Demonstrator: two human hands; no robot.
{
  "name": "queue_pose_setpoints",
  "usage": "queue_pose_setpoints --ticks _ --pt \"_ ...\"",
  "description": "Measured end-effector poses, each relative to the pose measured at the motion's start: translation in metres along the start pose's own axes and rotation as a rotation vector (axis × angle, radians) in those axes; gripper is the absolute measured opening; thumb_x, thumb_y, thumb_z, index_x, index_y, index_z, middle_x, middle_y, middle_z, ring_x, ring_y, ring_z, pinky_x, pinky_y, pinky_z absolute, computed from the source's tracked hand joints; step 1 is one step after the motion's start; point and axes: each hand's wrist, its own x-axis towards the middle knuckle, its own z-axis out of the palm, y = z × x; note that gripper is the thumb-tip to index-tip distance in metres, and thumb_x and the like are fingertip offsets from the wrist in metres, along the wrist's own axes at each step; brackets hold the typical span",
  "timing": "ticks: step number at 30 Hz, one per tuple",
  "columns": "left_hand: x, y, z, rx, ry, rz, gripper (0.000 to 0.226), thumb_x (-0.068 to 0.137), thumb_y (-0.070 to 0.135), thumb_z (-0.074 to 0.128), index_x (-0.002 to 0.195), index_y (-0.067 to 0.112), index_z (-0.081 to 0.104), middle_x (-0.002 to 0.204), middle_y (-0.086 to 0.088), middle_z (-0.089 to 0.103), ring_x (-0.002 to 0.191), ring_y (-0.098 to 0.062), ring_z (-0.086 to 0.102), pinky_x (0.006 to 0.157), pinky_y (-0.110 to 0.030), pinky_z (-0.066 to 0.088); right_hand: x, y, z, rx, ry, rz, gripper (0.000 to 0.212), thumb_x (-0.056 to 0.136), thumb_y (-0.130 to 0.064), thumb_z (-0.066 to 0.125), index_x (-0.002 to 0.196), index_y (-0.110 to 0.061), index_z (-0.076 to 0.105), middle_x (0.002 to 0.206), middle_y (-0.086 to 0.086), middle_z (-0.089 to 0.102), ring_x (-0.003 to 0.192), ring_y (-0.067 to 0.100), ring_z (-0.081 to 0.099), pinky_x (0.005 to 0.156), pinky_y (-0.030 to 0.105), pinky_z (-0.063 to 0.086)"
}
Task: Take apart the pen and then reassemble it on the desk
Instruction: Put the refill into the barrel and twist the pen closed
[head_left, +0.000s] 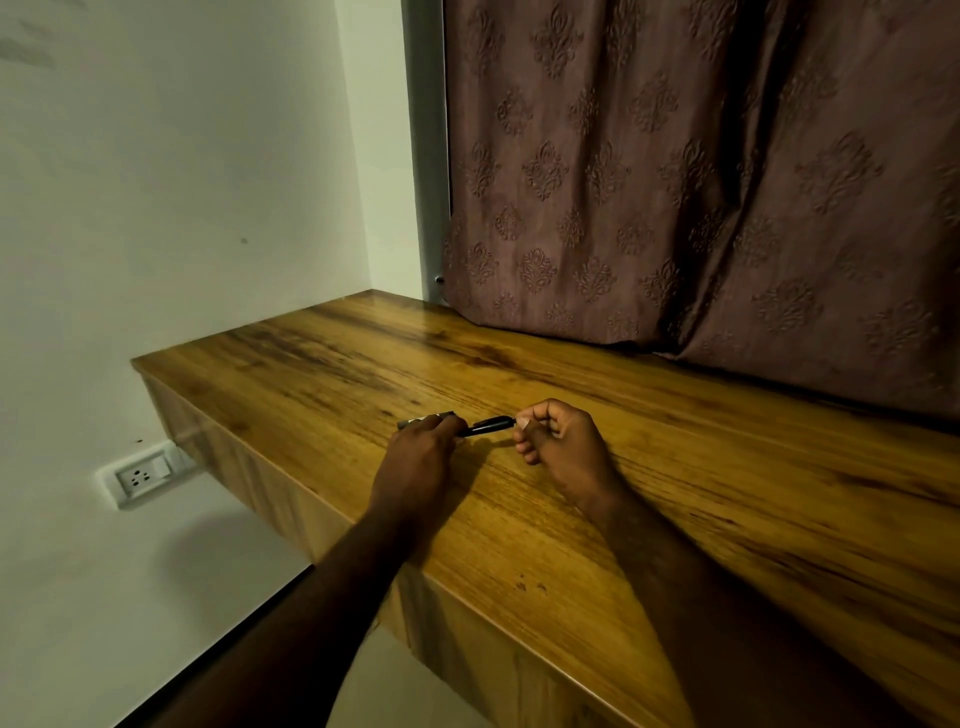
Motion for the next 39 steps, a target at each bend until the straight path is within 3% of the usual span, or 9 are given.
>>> queue_pose_setpoints --ticks 9,16,20,24,28,39 --pt "0.001 -0.005 0.002 0.064 -0.059 0.009 0.033 0.08 0.031 0.047 0.099 0.012 0.066 0.089 -0.009 0.068 0.076 -0.029 0.063 0.068 -0.037 0.052 -0.002 0.0 -0.006 -0.199 -0.037 -0.066 0.016 0.095 -0.019 0.054 0.088 -0.008 0.064 0.07 0.001 0.065 0.06 0.016 0.055 0.06 0.036 0.048" --pt "0.0 0.0 -0.001 0.029 -0.031 0.045 0.047 0.085 0.045 0.033 0.095 0.011 0.065 0.088 -0.009 0.068 0.076 -0.027 0.062 0.068 -0.035 0.049 -0.003 -0.004 -0.007 -0.183 -0.087 -0.02 0.023 0.097 -0.023 0.051 0.081 -0.01 0.061 0.07 0.005 0.064 0.052 0.013 0.05 0.053 0.031 0.043" --pt "-0.001 0.001 -0.001 0.004 -0.016 0.015 0.051 0.084 0.044 0.03 0.101 0.01 0.065 0.09 -0.01 0.068 0.079 -0.027 0.061 0.069 -0.034 0.045 -0.004 -0.009 -0.008 -0.076 -0.065 0.029 0.028 0.098 -0.025 0.049 0.091 -0.001 0.063 0.075 0.01 0.065 0.049 0.011 0.05 0.049 0.023 0.044" --pt "0.0 0.002 -0.001 -0.012 -0.011 0.007 0.054 0.082 0.044 0.03 0.104 0.008 0.065 0.092 -0.012 0.068 0.08 -0.028 0.062 0.071 -0.036 0.047 -0.005 -0.013 -0.011 0.019 -0.031 0.042 0.015 0.096 -0.011 0.054 0.096 0.003 0.06 0.077 0.012 0.064 0.049 0.015 0.048 0.039 0.016 0.037" --pt "0.0 0.0 0.0 -0.025 -0.018 0.005 0.051 0.084 0.045 0.03 0.099 0.011 0.064 0.089 -0.009 0.067 0.077 -0.026 0.061 0.068 -0.033 0.044 -0.005 -0.013 -0.01 -0.01 -0.049 0.032 0.009 0.095 -0.005 0.052 0.095 0.001 0.059 0.076 0.011 0.065 0.048 0.015 0.049 0.037 0.015 0.035" --pt "-0.002 -0.004 0.005 -0.065 -0.002 0.04 0.049 0.089 0.051 0.035 0.092 0.011 0.063 0.085 -0.007 0.066 0.074 -0.023 0.06 0.065 -0.032 0.044 -0.001 -0.007 -0.003 -0.08 -0.11 0.03 0.017 0.1 -0.017 0.043 0.093 -0.003 0.05 0.066 0.015 0.058 0.041 0.011 0.045 0.041 0.024 0.037"
